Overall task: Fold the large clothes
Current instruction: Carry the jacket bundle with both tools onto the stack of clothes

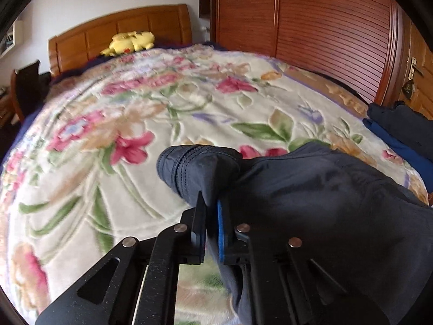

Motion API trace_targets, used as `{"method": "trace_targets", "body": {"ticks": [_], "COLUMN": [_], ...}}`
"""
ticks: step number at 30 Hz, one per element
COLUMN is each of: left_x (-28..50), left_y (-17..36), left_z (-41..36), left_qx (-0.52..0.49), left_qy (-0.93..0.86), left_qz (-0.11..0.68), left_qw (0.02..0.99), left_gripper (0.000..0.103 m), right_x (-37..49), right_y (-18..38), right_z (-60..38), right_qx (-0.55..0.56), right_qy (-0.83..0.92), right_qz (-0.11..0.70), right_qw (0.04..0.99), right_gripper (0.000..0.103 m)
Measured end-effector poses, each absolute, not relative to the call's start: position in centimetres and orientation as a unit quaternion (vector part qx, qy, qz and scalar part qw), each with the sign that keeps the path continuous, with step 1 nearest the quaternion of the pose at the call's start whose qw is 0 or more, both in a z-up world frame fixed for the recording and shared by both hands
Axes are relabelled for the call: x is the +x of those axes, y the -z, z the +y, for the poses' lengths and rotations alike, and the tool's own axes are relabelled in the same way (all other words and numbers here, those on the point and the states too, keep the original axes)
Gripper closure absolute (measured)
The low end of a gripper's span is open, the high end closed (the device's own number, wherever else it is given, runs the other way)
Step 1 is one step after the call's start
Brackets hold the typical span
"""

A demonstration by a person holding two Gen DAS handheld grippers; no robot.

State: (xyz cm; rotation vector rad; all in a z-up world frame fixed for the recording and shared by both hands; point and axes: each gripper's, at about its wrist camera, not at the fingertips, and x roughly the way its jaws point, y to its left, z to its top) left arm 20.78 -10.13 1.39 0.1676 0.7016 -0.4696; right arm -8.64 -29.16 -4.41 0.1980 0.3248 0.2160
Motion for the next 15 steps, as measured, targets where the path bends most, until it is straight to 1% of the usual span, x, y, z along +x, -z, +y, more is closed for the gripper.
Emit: {"method": "trace_targets", "body": {"ticks": [6, 15], "left_x": [18.1, 16.4], "left_y": [-4.8, -9.8], "left_z": [-11.4, -18.1], "left_qx": [0.095, 0.100], "left_qy": [0.222, 0.230], "left_qz": [0.306, 0.260], "left_qw": [0.921, 0.932], "left_gripper": [0.097, 0.097], "right_x": [-8.9, -9.3], "right_y": [1.8, -2.3], "right_z": [-30.4, -35.6], "right_qx": [0.058, 0.008], "right_qy": [-0.109, -0.070], "right_qz": [0.122, 0.075], "right_qw": [0.985, 0.995], "right_gripper": [0.096, 0.097]}}
